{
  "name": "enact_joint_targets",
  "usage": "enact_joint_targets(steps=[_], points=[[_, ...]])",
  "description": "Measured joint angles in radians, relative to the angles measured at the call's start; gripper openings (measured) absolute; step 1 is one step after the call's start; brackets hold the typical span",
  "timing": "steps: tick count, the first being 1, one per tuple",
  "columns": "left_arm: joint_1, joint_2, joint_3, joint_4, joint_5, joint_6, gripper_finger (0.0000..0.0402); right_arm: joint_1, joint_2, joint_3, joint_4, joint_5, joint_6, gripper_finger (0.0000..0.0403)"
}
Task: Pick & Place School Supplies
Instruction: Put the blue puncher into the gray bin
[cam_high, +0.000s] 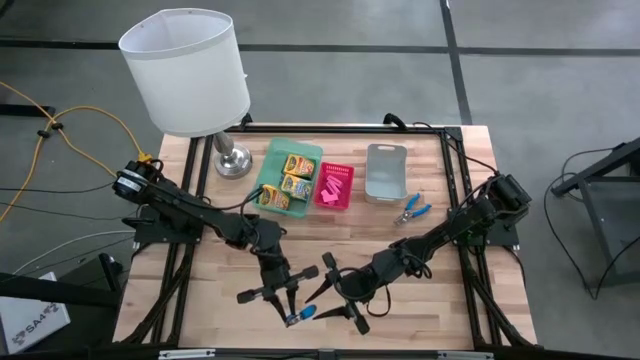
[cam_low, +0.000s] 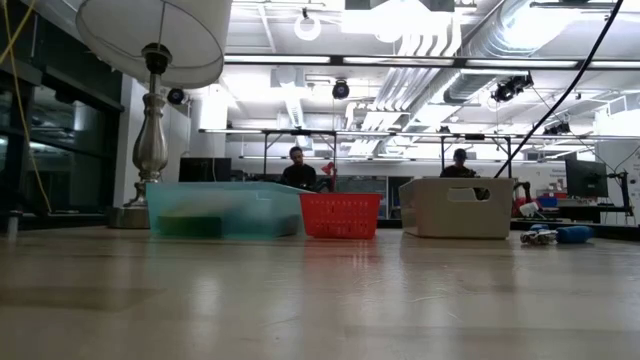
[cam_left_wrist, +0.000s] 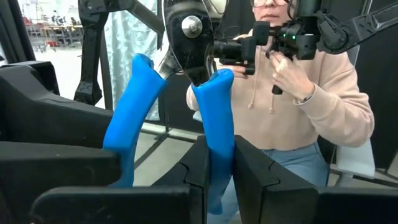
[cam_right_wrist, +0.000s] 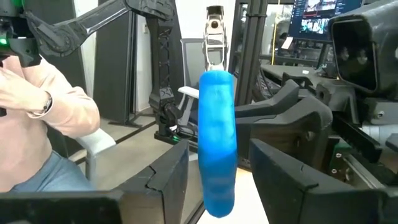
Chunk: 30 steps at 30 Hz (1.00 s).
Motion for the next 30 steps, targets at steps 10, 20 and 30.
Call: enact_joint_targets(steps=[10,20,30], points=[[0.000,-0.001,0.000,0.029,-0.027,0.003,0.0037,0.000,0.000,0.000,0.022,0.004,0.017,0.0160],[0.000,-0.001,0.000,0.028,-0.041,-0.005,0.0037,0.000,0.000,0.000,0.021,0.019,0.019,0.0160],[0.000,-0.001,0.000,0.028,-0.046,-0.008,0.0037,0.000,0.000,0.000,0.016,0.016,0.023,0.0110]])
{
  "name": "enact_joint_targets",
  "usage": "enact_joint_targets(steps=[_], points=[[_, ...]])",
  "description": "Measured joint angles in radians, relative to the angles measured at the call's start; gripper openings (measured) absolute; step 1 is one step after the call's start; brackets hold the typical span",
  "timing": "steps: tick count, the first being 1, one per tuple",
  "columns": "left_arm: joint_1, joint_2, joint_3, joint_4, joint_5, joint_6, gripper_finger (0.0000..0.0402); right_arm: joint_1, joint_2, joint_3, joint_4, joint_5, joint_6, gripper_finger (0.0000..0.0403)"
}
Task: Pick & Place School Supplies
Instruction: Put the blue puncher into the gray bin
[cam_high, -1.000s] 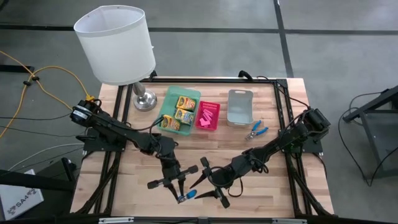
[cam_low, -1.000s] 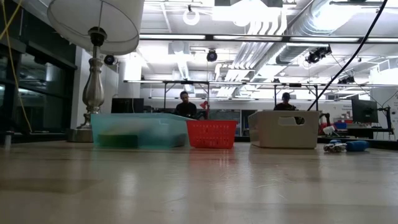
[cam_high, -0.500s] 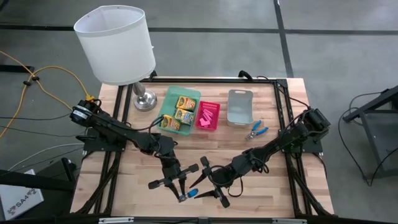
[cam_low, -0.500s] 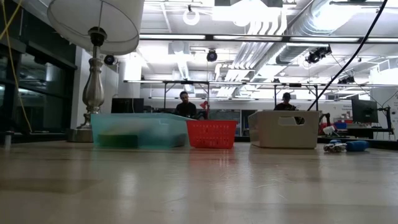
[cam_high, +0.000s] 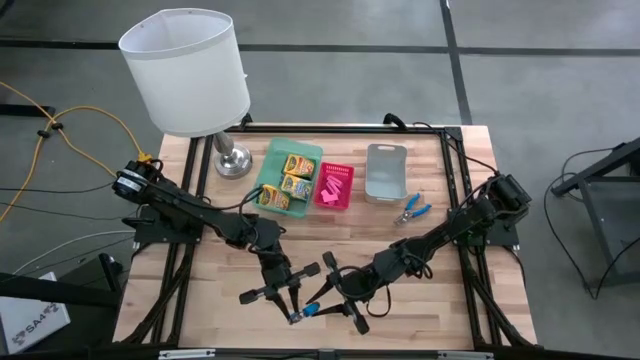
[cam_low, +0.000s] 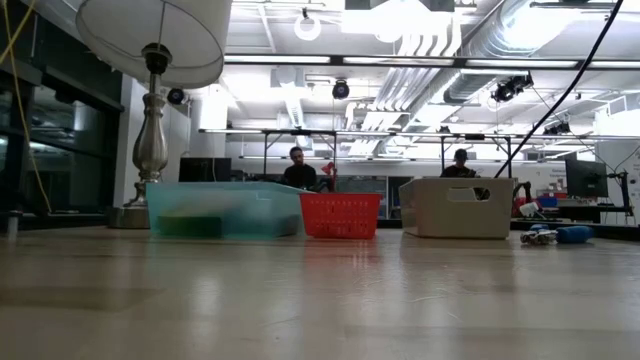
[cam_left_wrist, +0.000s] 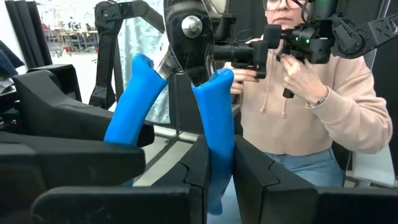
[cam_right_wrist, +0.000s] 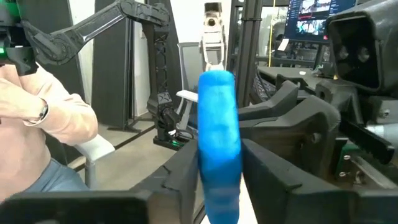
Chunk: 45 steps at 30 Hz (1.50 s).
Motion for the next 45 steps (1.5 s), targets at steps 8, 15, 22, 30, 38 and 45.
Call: enact_joint_targets(steps=[8,15,22,30,38,45], points=[[0.000,0.000,0.000,0.000,0.002,0.000,0.0037,0.000,0.000,0.000,-0.002,0.000,-0.001,0.0086],[0.000,0.000,0.000,0.002,0.000,0.005,0.0098,-0.001,0.000,0.000,-0.004,0.003,0.000,0.0086],[0.000,0.000,0.000,0.002,0.001,0.007,0.0119,-0.001,0.000,0.000,-0.007,0.006,-0.002,0.0079],[0.000,0.000,0.000,-0.001,0.007,0.007,0.0121,-0.001,0.000,0.000,-0.005,0.006,-0.004,0.0080],[0.000,0.000,0.000,-0.002,0.007,-0.014,0.0122,-0.001,0.000,0.000,-0.006,0.006,0.009,0.0080],[0.000,0.000,0.000,-0.003,0.018,-0.016,0.0122,-0.001,0.000,0.000,-0.006,0.002,0.034,0.0080]])
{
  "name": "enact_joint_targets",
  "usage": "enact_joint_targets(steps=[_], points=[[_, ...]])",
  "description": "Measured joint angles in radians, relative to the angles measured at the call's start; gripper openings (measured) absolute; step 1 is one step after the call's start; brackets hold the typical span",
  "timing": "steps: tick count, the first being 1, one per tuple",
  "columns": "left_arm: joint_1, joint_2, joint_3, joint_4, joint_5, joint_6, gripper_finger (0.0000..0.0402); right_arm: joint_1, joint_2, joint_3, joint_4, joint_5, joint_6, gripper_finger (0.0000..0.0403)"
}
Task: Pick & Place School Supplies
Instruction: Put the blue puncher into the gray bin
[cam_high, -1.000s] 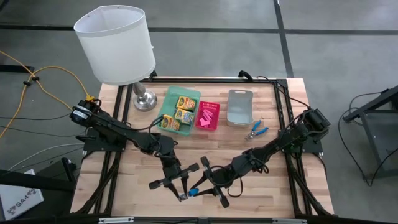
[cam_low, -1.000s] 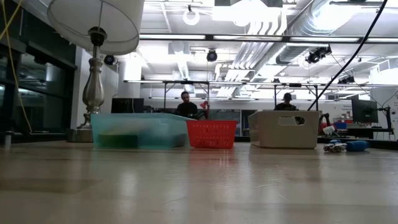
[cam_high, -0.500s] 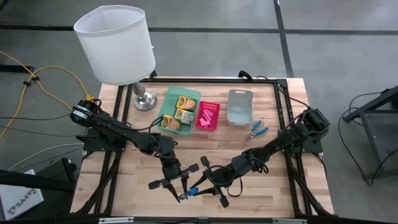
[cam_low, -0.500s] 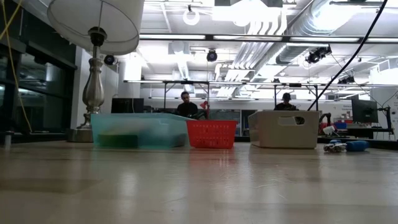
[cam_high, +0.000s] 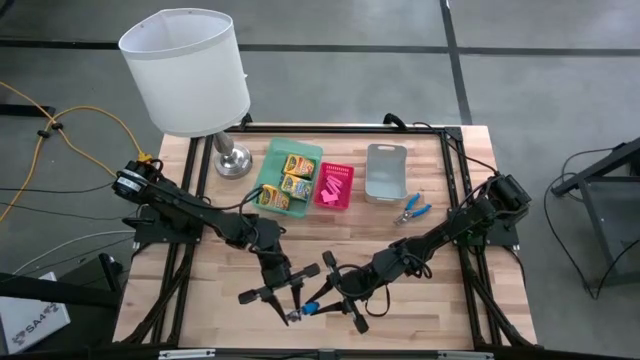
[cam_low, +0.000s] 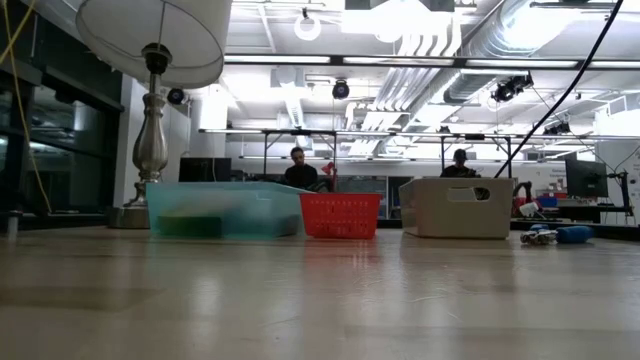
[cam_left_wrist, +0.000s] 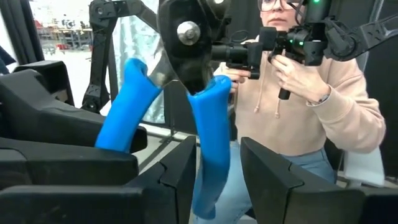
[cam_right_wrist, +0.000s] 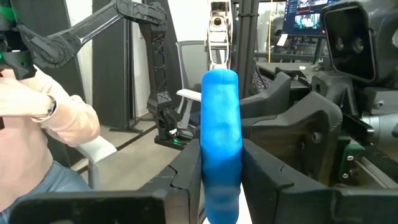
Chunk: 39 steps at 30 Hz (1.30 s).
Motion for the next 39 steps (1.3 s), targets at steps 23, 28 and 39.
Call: enact_joint_targets(steps=[23,28,39], points=[[0.000,0.001,0.000,0.000,-0.012,0.000,0.0123,0.003,0.000,0.000,0.016,-0.027,0.046,0.0080],[0.000,0.001,0.000,0.000,0.003,0.000,0.0123,0.011,0.000,0.000,0.019,-0.031,0.050,0.0080],[-0.010,0.001,0.000,-0.002,0.001,-0.006,0.0123,0.029,0.000,0.000,0.014,-0.046,0.072,0.0080]])
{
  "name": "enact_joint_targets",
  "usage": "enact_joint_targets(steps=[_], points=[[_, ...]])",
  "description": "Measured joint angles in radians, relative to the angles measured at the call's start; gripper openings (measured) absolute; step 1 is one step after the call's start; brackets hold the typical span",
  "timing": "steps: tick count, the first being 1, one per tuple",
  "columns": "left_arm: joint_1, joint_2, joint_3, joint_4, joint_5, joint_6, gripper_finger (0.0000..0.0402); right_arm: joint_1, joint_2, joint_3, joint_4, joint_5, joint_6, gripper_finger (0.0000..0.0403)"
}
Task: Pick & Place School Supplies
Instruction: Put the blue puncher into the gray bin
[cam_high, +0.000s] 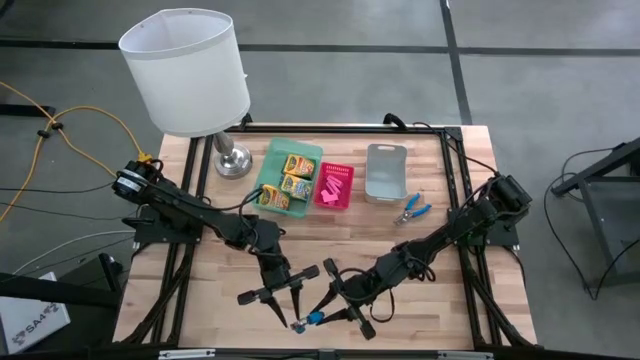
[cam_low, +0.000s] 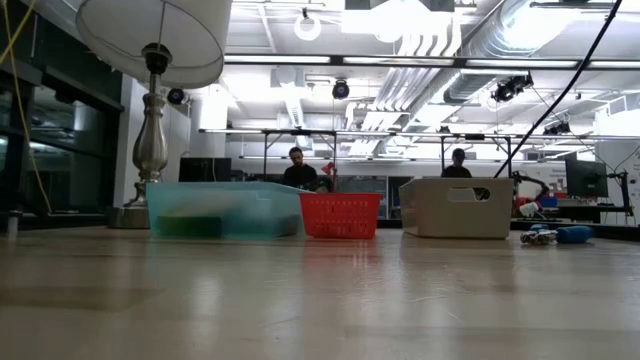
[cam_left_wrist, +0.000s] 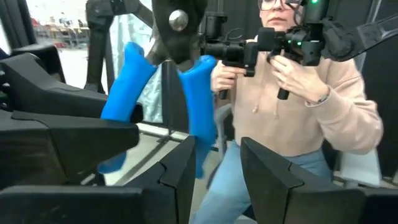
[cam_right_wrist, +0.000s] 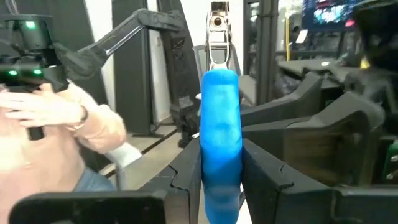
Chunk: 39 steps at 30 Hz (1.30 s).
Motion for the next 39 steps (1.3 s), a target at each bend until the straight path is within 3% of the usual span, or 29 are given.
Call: enact_joint_targets(steps=[8,17,23,33,39], points=[[0.004,0.000,0.000,-0.002,0.000,-0.080,0.0123,0.053,-0.015,0.000,-0.042,0.014,0.031,0.0080],[0.000,-0.041,0.000,-0.037,0.001,-0.099,0.0123,0.144,-0.045,0.001,-0.175,0.275,0.026,0.0080],[-0.022,-0.096,0.000,-0.195,-0.016,-0.041,0.0122,0.172,-0.095,0.000,-0.269,0.402,0.044,0.0080],[-0.110,-0.162,0.000,-0.459,-0.300,0.024,0.0122,0.185,-0.175,0.000,-0.508,0.602,0.196,0.0080],[-0.132,-0.174,0.000,-0.590,-0.474,-0.048,0.0122,0.183,-0.212,0.000,-0.656,0.730,0.346,0.0080]])
